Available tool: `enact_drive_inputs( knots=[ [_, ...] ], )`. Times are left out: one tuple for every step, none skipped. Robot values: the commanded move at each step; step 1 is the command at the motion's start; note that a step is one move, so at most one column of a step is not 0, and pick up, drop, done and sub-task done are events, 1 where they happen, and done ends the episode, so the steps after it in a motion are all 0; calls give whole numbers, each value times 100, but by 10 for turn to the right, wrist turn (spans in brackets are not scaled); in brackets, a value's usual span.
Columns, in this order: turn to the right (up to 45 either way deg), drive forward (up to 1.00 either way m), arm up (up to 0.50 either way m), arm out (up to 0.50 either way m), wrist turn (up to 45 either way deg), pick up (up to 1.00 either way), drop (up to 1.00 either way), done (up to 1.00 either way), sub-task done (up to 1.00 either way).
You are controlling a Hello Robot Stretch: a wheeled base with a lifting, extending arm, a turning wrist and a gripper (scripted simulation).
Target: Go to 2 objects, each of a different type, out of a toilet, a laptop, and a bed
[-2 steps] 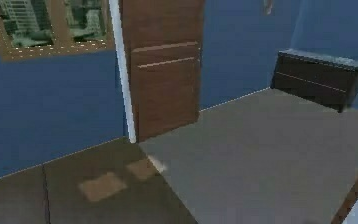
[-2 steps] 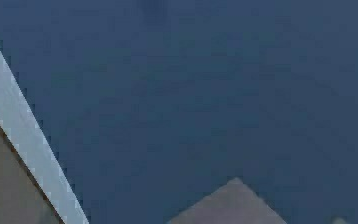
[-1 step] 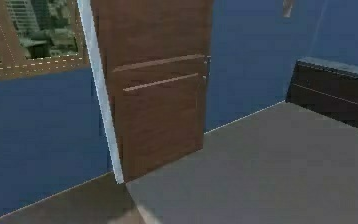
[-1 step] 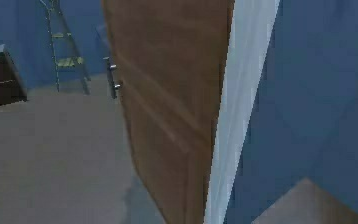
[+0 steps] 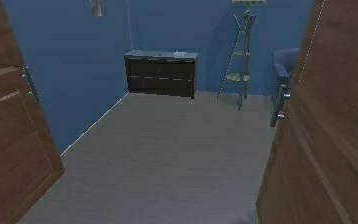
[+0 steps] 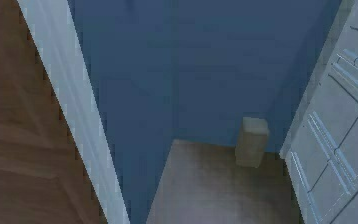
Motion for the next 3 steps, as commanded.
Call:
enact_drive_inputs(
  knots=[
    [30,0,0,0,0,0,0,0,0],
    [0,95,0,0,0,0,0,0,0],
    [60,0,0,0,0,0,0,0,0]
  ],
)
